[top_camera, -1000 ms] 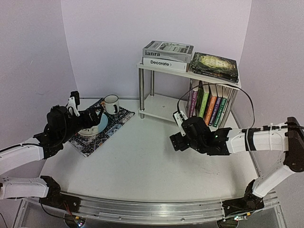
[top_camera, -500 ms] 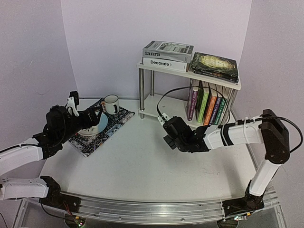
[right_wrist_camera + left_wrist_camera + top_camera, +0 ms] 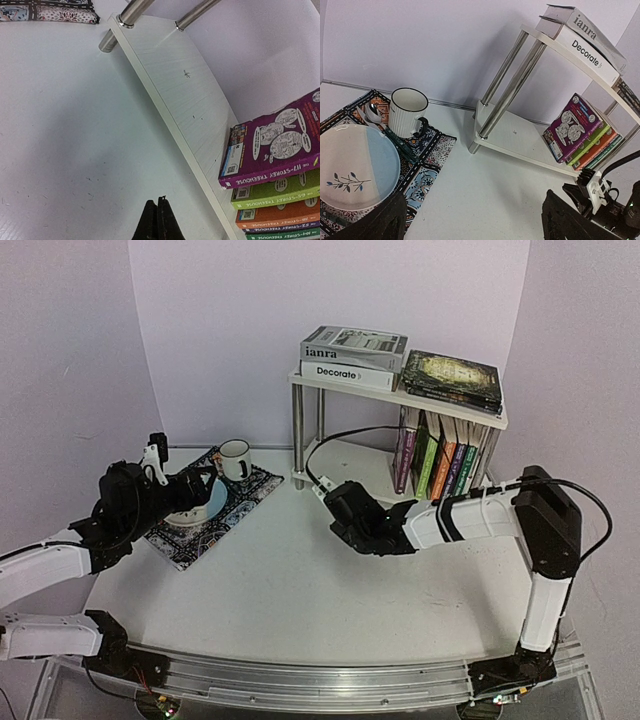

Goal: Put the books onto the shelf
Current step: Adjust the book on the shelf.

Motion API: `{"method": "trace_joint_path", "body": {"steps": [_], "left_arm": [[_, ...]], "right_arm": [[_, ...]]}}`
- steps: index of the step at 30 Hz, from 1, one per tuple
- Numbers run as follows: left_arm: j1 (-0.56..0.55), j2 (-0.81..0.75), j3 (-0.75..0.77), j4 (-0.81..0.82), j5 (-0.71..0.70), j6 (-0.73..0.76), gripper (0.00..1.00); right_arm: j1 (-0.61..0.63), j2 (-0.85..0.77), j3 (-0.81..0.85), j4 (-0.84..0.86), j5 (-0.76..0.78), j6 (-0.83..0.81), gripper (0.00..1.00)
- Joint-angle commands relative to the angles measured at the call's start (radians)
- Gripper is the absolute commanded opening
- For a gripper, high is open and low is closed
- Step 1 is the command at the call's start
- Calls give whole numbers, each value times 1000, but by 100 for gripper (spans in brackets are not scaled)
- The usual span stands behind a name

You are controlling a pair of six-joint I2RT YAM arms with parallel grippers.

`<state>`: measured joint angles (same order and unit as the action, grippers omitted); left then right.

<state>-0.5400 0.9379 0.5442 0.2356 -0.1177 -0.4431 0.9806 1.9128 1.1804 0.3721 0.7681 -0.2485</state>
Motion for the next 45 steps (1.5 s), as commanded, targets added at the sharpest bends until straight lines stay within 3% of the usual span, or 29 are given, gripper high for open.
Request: {"method": "trace_joint_path", "body": {"steps": [1,10,19,45], "left_arm": [[5,-21,61,-8,-39,28,95],[5,-74,118,-153,-178,94,96],[6,-87,121,-216,-309,32,100],[8,-115,127,-283,-351,27,100]], "right_arm": [[0,41,75,17,47,-74,0],[-3,106,114,75,71,-212,0],[-41,191,208,88,83,-296,0],[-223,285,410,197,108,-583,0]]}}
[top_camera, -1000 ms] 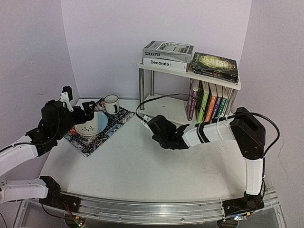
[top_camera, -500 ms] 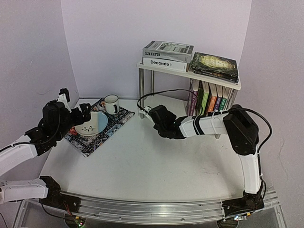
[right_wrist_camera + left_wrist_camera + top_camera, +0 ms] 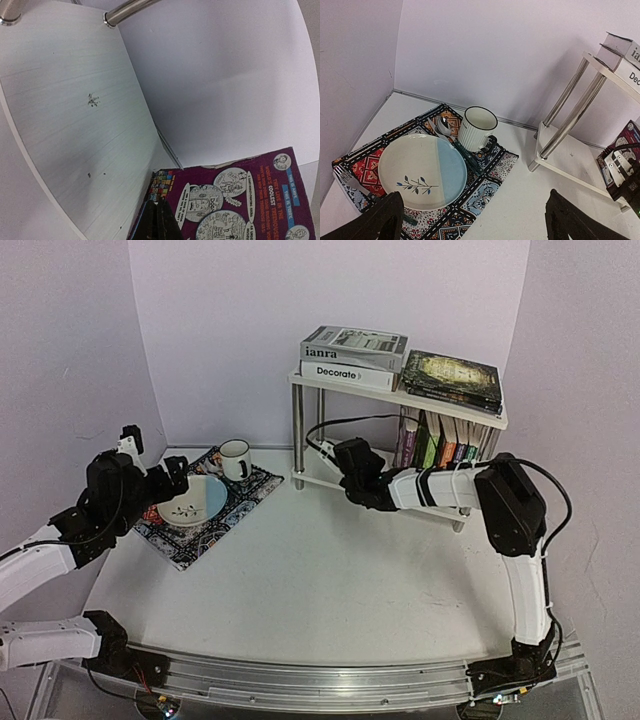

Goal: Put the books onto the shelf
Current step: Adjust the book on the shelf.

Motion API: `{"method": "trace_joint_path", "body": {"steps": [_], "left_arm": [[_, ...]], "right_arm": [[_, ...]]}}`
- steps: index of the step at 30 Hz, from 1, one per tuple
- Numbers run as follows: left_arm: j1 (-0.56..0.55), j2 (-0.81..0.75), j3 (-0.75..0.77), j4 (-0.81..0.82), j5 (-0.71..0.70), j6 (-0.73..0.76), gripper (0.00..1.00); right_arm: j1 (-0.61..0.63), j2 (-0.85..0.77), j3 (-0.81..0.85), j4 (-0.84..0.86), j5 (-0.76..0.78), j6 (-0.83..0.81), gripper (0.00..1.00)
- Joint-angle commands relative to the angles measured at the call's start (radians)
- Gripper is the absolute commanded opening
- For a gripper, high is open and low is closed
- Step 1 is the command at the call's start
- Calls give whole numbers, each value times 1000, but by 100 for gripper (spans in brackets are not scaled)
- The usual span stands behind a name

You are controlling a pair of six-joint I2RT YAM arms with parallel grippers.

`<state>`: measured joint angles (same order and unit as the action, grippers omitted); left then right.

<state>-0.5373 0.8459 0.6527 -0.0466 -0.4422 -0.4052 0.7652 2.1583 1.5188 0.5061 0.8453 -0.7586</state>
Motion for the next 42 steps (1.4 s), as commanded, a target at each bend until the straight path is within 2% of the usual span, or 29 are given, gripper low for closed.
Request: {"method": "trace_joint_path", "body": {"steps": [1,17,31,42], "left_arm": [[5,-19,20,-1,-27,-8,100],[7,60,47,-6,-12,-18,100],[10,91,76,3,-5,3,100],[11,64,57,4,-1,0,100]], "right_arm": [[-11,48,83,64,31,-77,0],[-79,178,233,97,70,-162,0],[-128,339,409,124,168,-244,0],[-196,336,388,126,202,-280,0]]}}
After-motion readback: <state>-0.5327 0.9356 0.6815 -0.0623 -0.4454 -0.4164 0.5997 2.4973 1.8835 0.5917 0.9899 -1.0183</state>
